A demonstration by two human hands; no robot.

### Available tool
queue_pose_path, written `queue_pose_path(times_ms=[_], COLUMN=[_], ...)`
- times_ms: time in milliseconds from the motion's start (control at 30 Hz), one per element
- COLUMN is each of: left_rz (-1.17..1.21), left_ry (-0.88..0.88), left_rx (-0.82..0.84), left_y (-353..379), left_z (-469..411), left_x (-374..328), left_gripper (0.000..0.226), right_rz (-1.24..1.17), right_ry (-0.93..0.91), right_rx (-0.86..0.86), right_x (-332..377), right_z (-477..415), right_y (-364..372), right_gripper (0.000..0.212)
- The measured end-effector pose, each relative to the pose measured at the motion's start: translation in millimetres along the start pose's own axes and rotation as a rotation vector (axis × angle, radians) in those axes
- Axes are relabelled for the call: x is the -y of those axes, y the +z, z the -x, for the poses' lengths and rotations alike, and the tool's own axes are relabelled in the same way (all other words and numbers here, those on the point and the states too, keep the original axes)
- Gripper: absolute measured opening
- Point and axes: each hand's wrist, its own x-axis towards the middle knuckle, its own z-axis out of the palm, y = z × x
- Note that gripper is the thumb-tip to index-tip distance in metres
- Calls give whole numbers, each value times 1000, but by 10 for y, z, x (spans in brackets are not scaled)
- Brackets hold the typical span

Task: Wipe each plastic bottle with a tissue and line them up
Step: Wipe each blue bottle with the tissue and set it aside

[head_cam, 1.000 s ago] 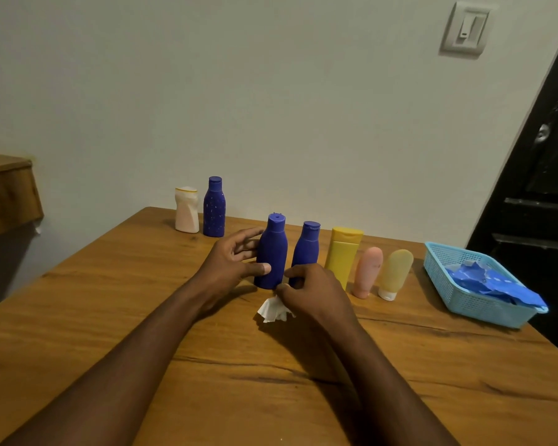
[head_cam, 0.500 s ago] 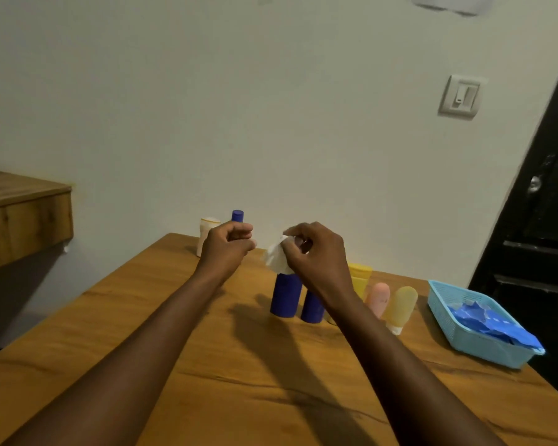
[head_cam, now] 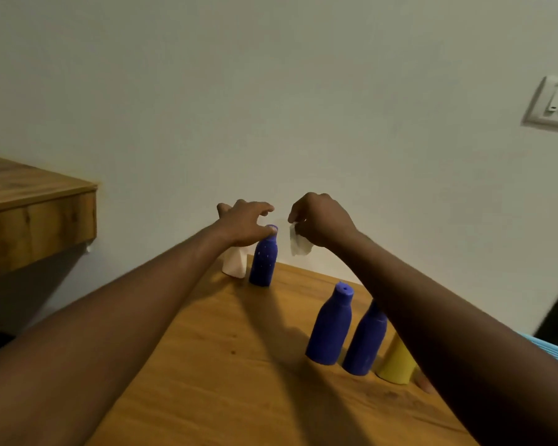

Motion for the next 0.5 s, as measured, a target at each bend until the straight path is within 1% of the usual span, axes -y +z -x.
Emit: queue_pose_path(times_ms=[133, 200, 267, 300, 433, 500], left_rz=[-42, -30, -4, 0, 2, 11], left_ry=[19, 33, 53, 56, 47, 40], left_rx=[78, 65, 13, -12, -38, -60], left_y=[165, 235, 279, 290, 319, 328], left_z=[-127, -153, -148, -141, -69, -52], left_x=[66, 102, 131, 132, 78, 57], left_gripper=[63, 54, 34, 28, 25, 17], right_rz=[-4, -7, -18, -31, -77, -77], right_ry=[6, 5, 0, -2, -19, -36], right_rx=[-9, -11, -44, -78, -188, -220], right_x=[-17, -18, -21, -24, 10, 55], right_z=[-183, -202, -168, -141, 20, 103], right_y=[166, 230, 246, 238, 141, 69], right_gripper=[24, 24, 23, 22, 21, 21])
